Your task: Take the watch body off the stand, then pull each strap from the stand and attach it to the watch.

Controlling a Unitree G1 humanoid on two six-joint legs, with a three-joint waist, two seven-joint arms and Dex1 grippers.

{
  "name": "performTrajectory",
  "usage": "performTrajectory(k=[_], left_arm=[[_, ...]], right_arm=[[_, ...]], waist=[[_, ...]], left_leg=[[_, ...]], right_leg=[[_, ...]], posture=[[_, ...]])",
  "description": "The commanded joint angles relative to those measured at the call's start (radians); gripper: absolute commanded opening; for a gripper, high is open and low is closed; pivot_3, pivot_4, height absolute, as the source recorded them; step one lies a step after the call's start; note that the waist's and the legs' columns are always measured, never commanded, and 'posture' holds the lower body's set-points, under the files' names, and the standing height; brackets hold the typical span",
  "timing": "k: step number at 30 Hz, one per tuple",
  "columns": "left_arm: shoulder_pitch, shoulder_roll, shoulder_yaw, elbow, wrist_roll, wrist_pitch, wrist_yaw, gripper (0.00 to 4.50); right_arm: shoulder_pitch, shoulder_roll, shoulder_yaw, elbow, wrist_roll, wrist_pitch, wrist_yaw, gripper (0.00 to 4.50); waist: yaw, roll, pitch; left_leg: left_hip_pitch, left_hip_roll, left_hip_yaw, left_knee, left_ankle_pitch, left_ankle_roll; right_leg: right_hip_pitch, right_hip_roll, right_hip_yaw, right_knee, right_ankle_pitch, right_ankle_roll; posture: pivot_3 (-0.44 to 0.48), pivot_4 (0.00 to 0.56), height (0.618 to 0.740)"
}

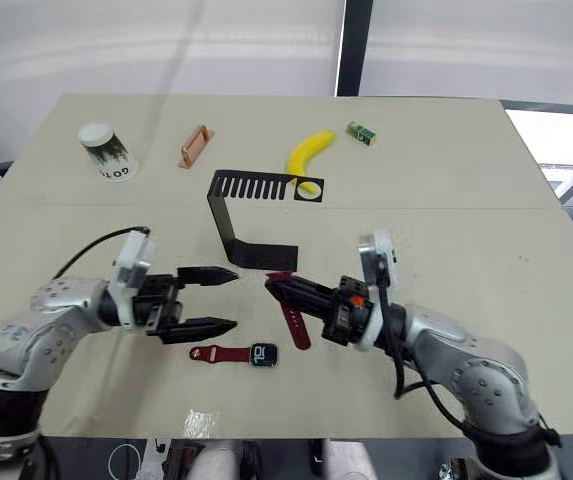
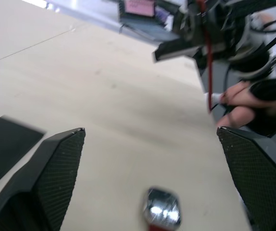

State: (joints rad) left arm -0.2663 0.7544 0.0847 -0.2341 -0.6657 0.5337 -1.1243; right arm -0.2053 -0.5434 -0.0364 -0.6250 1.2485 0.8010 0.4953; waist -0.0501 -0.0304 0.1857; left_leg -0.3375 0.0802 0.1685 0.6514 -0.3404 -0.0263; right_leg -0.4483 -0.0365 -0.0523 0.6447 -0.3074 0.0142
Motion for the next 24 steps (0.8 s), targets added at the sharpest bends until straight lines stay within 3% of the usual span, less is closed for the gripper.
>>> performTrajectory(k=[1, 7, 11, 20, 24], left_arm=[[0.074, 0.088, 0.122, 0.194, 0.180, -0.314, -0.057, 4.49], [0.171, 0.149, 0.272, 0.433, 0.245, -0.515, -0.065, 4.49], [0.236, 0.153, 0.320, 0.467, 0.238, -0.553, -0.082, 4.49], [0.317, 0.101, 0.285, 0.227, 0.183, -0.480, -0.059, 4.49], [0.312, 0.095, 0.182, 0.035, 0.178, -0.398, -0.048, 4.49]], right_arm=[[0.155, -0.124, -0.155, -0.054, -0.212, -0.150, 0.142, 0.00], [0.428, -0.199, -0.377, 0.013, -0.447, -0.356, 0.291, 0.00], [0.553, -0.190, -0.494, 0.082, -0.521, -0.439, 0.349, 0.00], [0.666, -0.131, -0.581, 0.157, -0.585, -0.592, 0.429, 0.00], [0.666, -0.103, -0.557, 0.125, -0.572, -0.620, 0.442, 0.00]], waist=[[0.001, 0.000, 0.000], [0.017, 0.000, 0.000], [0.023, -0.001, 0.000], [0.022, -0.001, 0.000], [0.020, -0.001, 0.000]], left_leg=[[0.000, 0.000, 0.000, -0.001, 0.000, 0.000], [0.000, 0.001, 0.001, -0.004, -0.002, 0.002], [0.000, 0.001, 0.003, -0.004, -0.004, 0.003], [0.003, 0.001, 0.005, -0.003, -0.006, 0.002], [0.004, 0.001, 0.005, -0.003, -0.005, 0.001]], right_leg=[[0.000, 0.000, 0.000, -0.001, 0.000, 0.000], [0.000, 0.001, -0.002, -0.007, 0.000, 0.001], [0.000, 0.000, -0.002, -0.008, 0.000, 0.002], [0.002, 0.000, -0.001, -0.005, 0.000, 0.002], [0.002, 0.000, 0.000, -0.003, 0.000, 0.002]], posture=[[0.000, 0.150, 0.729], [0.000, 0.150, 0.729], [0.000, 0.150, 0.729], [0.000, 0.150, 0.729], [0.000, 0.150, 0.729]])
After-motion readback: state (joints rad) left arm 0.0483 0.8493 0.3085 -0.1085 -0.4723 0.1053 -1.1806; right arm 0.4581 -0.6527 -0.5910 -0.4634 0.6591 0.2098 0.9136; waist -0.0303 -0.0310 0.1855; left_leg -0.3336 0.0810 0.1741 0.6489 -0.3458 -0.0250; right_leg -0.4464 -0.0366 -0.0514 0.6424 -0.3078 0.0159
